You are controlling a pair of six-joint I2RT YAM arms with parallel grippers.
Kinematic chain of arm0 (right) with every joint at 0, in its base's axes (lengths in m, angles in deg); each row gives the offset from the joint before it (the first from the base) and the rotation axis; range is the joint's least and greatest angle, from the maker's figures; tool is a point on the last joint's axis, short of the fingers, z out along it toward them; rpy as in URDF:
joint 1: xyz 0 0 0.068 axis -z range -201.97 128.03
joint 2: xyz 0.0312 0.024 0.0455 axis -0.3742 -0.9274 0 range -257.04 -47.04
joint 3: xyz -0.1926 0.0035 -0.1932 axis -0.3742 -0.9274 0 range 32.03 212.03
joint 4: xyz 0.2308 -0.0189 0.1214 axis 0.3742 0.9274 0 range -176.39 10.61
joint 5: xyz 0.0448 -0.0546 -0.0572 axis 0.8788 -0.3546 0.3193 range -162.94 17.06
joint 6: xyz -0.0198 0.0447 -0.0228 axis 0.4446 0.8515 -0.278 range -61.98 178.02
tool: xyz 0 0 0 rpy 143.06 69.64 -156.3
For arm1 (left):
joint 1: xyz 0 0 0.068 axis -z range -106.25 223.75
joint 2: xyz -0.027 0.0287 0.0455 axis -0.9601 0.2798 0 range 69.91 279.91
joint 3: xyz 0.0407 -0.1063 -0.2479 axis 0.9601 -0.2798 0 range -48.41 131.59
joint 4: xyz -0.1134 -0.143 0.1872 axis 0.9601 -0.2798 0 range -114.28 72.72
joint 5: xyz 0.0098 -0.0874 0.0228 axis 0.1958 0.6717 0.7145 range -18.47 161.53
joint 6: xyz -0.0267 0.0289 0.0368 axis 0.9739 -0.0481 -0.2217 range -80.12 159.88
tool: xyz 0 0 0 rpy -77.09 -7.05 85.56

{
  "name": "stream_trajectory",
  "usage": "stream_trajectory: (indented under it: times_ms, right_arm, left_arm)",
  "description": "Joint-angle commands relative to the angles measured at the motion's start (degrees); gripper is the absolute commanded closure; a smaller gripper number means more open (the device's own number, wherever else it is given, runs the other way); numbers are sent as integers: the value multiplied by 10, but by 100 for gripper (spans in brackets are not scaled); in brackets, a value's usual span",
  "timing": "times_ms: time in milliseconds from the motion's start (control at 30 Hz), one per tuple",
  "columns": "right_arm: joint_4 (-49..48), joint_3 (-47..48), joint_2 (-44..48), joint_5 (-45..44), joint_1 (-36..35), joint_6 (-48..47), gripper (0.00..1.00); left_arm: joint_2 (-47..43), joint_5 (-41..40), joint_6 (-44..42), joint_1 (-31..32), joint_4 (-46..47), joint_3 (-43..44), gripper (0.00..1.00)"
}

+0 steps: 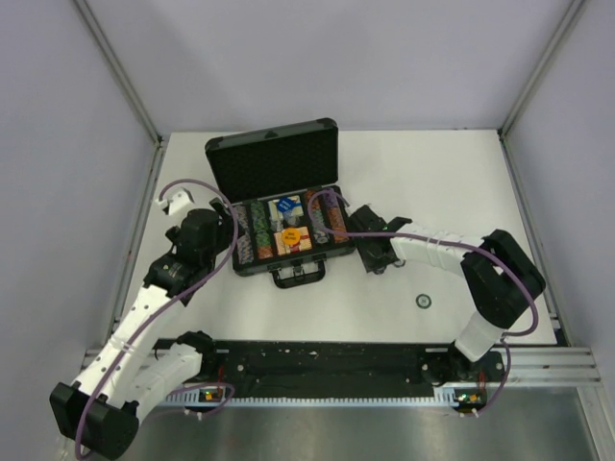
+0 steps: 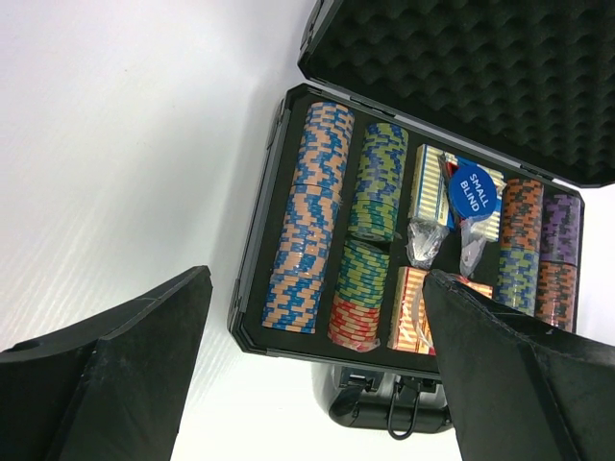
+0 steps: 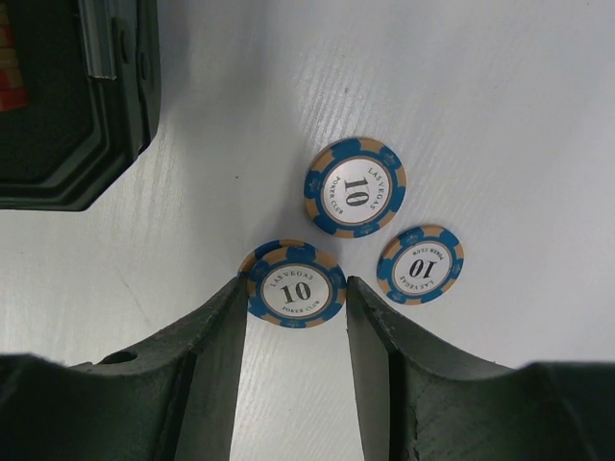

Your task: Pack up texas hold em set

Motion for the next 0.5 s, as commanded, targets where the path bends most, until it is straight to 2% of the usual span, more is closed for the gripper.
stream_trajectory:
  times_ms: [0, 167, 467]
  right_arm:
    - [-18, 8, 4, 20, 6, 3, 55]
    - [-18, 26, 7, 13, 7, 3, 44]
    - [10, 31, 67, -23, 48, 39, 42]
  left_arm:
    - [2, -16, -3, -2, 20, 10, 3]
    - [9, -11, -5, -2, 23, 13, 3]
    - [9, -12, -3, -3, 23, 11, 3]
